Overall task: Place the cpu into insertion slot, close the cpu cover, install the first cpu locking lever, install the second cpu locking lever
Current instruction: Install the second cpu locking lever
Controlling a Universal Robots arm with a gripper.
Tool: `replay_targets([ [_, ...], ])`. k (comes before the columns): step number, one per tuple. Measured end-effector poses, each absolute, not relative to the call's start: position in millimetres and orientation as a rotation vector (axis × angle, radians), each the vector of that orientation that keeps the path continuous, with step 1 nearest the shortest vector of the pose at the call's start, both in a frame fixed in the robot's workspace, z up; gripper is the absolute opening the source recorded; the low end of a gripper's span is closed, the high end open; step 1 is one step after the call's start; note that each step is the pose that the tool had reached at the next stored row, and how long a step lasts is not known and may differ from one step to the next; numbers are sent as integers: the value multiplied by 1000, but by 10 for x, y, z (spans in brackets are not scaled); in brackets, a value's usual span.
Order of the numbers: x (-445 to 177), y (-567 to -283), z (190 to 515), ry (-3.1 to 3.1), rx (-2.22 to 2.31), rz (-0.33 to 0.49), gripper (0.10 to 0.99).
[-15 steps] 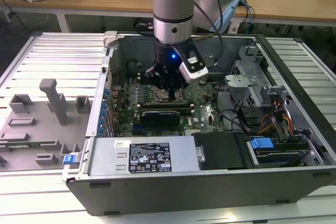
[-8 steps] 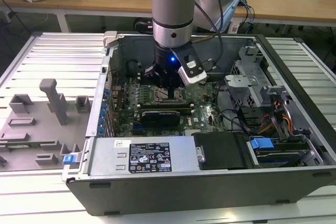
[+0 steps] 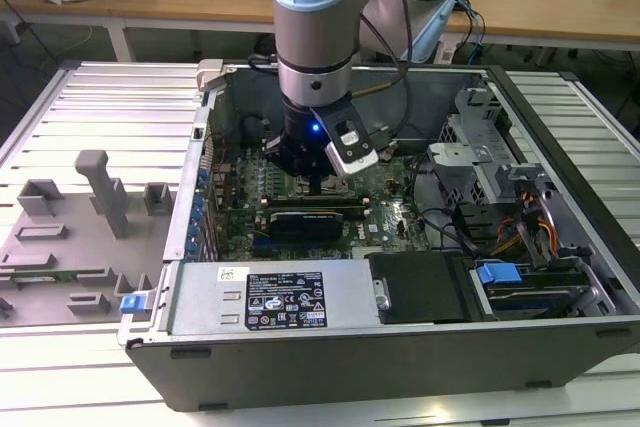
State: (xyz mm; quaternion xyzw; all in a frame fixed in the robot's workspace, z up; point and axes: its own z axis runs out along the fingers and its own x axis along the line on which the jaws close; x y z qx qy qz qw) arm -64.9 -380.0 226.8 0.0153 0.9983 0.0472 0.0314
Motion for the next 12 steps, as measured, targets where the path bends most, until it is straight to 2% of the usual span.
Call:
replay_targets([
  [12,-715,-3845,2207,3072,49,207,106],
])
